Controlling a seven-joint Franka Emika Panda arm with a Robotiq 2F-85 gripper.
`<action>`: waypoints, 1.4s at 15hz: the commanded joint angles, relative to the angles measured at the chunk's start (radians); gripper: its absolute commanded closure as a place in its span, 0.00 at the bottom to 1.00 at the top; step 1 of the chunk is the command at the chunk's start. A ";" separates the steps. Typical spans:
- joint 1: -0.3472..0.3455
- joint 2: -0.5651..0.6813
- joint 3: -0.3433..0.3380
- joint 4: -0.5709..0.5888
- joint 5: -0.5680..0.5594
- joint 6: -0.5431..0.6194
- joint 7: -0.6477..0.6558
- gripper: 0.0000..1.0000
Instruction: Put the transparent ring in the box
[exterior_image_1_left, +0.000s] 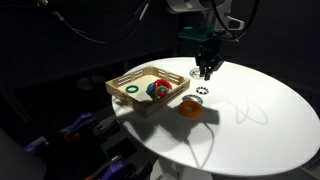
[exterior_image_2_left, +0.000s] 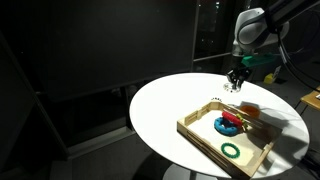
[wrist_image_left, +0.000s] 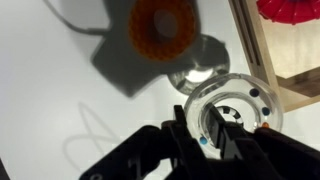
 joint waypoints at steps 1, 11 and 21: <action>0.011 -0.076 0.014 -0.065 -0.020 -0.026 -0.008 0.90; 0.041 -0.150 0.075 -0.199 -0.030 -0.004 -0.082 0.90; 0.095 -0.190 0.121 -0.331 -0.111 0.086 -0.105 0.87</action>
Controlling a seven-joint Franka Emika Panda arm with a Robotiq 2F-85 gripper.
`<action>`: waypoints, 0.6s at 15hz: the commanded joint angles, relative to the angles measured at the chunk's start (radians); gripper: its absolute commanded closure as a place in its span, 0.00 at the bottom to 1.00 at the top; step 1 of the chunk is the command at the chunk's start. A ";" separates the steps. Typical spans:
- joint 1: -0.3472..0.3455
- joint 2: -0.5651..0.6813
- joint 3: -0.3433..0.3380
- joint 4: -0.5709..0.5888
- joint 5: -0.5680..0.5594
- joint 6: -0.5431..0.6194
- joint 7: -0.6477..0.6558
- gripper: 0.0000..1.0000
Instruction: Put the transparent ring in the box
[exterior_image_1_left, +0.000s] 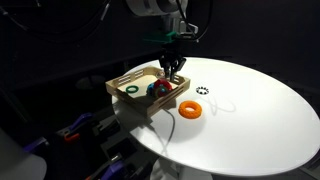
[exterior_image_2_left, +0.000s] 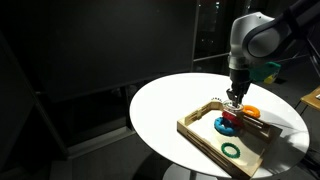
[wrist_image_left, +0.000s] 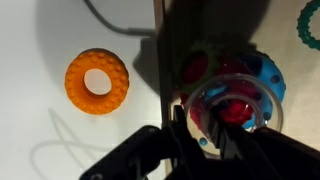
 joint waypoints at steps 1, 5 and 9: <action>0.009 -0.040 0.010 -0.062 -0.041 0.032 -0.017 0.87; 0.017 -0.037 0.014 -0.082 -0.065 0.035 -0.016 0.76; 0.019 -0.034 0.014 -0.090 -0.079 0.032 -0.015 0.33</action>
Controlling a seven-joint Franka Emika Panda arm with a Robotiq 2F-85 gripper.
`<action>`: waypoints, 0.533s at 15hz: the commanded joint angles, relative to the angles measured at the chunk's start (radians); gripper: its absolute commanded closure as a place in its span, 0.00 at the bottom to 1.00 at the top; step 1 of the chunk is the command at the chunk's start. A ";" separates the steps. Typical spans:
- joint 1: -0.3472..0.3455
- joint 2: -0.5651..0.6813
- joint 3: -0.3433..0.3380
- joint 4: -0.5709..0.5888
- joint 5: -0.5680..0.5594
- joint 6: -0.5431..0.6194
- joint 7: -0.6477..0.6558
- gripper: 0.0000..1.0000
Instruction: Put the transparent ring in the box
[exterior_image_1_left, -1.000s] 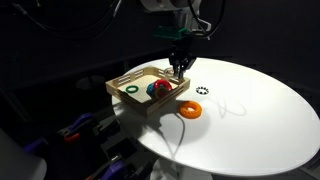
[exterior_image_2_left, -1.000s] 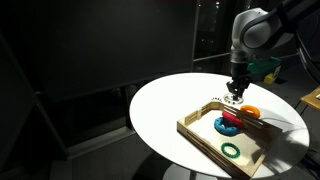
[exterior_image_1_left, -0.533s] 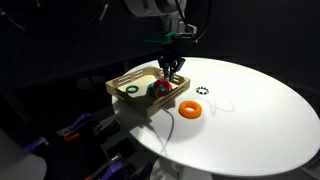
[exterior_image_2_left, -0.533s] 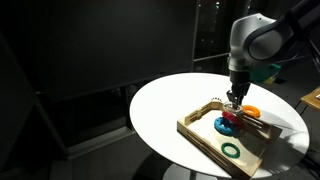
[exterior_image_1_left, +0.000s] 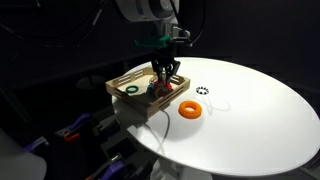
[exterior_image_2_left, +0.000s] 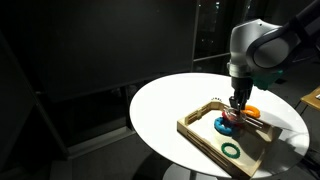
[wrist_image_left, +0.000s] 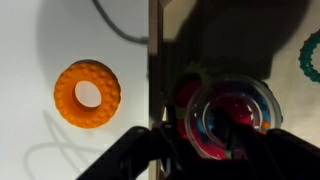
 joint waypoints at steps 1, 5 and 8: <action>-0.003 -0.029 0.002 -0.029 -0.024 0.008 -0.015 0.25; -0.009 -0.027 0.001 -0.025 -0.017 0.002 -0.020 0.00; -0.013 -0.027 0.001 -0.021 -0.013 -0.002 -0.023 0.00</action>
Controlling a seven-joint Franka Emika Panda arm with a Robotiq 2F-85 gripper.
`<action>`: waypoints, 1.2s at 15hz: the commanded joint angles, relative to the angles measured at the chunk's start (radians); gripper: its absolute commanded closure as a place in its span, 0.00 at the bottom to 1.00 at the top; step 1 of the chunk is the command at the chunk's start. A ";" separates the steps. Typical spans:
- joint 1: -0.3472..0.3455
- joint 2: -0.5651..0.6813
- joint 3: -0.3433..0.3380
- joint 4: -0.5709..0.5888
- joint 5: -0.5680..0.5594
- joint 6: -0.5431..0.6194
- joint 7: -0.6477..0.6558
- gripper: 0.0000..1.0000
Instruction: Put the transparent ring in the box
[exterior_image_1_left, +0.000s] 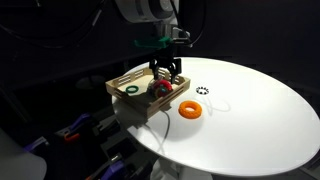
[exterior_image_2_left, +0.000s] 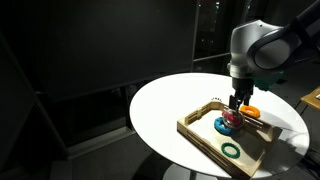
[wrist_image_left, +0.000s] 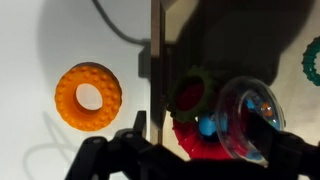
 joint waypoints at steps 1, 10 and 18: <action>-0.012 -0.027 0.001 -0.014 -0.005 -0.003 -0.023 0.00; -0.047 -0.035 0.005 0.016 0.046 -0.082 -0.074 0.00; -0.083 -0.089 0.009 0.018 0.137 -0.107 -0.151 0.00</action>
